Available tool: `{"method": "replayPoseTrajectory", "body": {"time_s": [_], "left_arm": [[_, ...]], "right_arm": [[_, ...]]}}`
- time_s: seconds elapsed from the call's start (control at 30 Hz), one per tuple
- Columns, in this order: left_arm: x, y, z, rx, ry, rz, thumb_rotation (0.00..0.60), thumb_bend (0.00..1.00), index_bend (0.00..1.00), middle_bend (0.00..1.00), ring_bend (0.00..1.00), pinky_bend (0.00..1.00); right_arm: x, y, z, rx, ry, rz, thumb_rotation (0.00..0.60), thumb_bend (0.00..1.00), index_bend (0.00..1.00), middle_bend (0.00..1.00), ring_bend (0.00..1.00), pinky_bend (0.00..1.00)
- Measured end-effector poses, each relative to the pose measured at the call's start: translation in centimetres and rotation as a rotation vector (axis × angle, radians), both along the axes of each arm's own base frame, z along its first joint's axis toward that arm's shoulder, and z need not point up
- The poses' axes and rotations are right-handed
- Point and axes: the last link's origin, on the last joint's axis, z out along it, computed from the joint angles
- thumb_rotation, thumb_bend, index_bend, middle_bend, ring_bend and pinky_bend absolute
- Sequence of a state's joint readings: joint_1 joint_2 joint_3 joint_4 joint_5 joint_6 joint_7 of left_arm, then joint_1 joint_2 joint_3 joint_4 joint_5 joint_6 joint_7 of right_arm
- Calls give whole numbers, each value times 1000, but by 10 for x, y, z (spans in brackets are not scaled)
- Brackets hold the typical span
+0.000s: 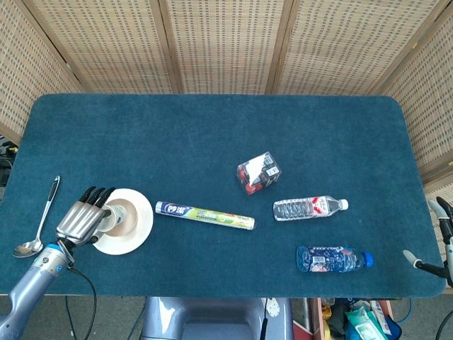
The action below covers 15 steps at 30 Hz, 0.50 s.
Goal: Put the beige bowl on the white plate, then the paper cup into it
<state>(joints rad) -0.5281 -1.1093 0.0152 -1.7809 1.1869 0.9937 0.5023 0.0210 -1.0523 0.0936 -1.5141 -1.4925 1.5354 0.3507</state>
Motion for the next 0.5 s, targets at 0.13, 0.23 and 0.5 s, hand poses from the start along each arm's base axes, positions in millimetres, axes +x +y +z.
{"method": "replayPoseTrajectory", "body": {"time_s": [0.13, 0.23, 0.5], "left_arm": [[0, -1, -1, -8, 6, 12, 600, 489, 640, 0, 0, 9], [1, -1, -3, -16, 9, 16, 600, 471, 622, 0, 0, 9], [1, -1, -13, -30, 13, 22, 600, 376, 476, 0, 0, 7]], "right_arm": [[0, 0, 0, 2, 1, 1, 600, 142, 9, 0, 0, 0], [1, 0, -1, 2, 2, 2, 600, 142, 9, 0, 0, 0], [0, 0, 0, 0, 0, -1, 600, 142, 9, 0, 0, 0]]}}
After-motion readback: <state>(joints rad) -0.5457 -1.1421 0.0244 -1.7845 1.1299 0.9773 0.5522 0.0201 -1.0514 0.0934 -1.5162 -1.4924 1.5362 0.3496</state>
